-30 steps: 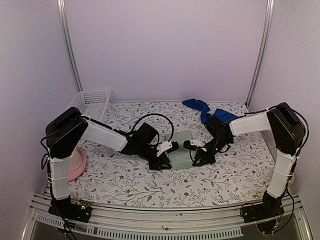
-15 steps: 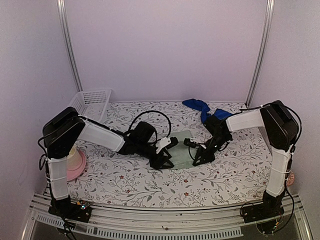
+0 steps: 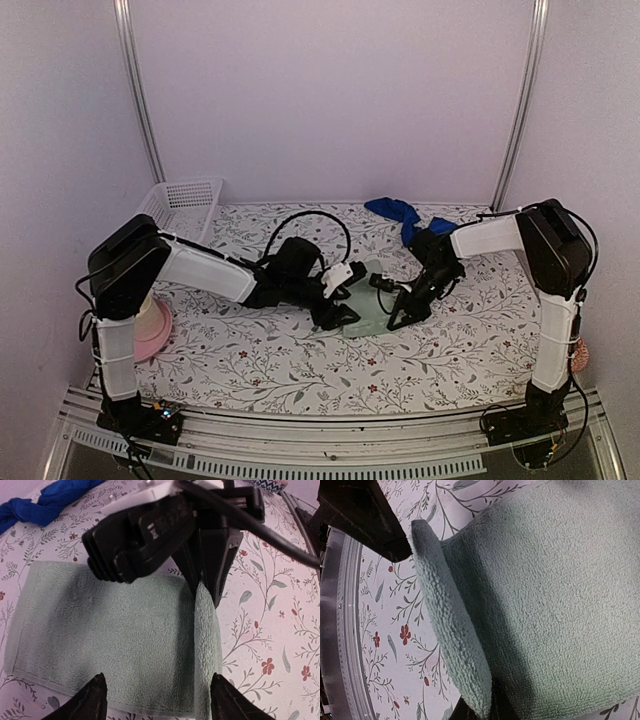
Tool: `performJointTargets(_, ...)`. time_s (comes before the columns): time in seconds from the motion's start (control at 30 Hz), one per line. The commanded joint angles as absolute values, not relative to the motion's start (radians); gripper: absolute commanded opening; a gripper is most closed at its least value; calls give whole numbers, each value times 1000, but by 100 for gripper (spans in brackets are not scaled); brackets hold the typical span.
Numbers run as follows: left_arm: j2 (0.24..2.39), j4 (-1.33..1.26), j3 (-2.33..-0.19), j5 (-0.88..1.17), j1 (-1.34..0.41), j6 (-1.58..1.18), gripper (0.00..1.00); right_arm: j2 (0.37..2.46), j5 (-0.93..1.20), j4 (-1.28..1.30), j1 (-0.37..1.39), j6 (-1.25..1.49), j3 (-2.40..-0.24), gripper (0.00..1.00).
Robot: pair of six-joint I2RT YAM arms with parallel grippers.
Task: Roll the towels
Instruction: Roll the towel at the center of the board.
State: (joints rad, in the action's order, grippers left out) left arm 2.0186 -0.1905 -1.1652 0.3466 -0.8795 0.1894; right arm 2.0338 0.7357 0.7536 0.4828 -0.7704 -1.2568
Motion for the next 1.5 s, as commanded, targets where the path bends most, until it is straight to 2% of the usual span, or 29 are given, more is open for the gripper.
performJointTargets(0.0,2053,-201,-1184,335,-896,188,71,2066,735,780,475,-755,-1282,11)
performJointTargets(0.43,2053,-224,-1170,395,-897,185,72,2084,729,784,472,-738,-1295,14)
performJointTargets(0.83,2100,-192,-1198,286,-902,166,68,2085,726,784,470,-735,-1298,18)
performJointTargets(0.9,2097,-203,-1191,258,-901,158,66,2082,725,783,470,-736,-1298,23)
performJointTargets(1.17,2117,-185,-1207,236,-901,158,63,2042,723,789,457,-747,-1299,31)
performJointTargets(1.47,2139,-166,-1210,232,-902,161,63,1951,756,788,398,-756,-1301,35)
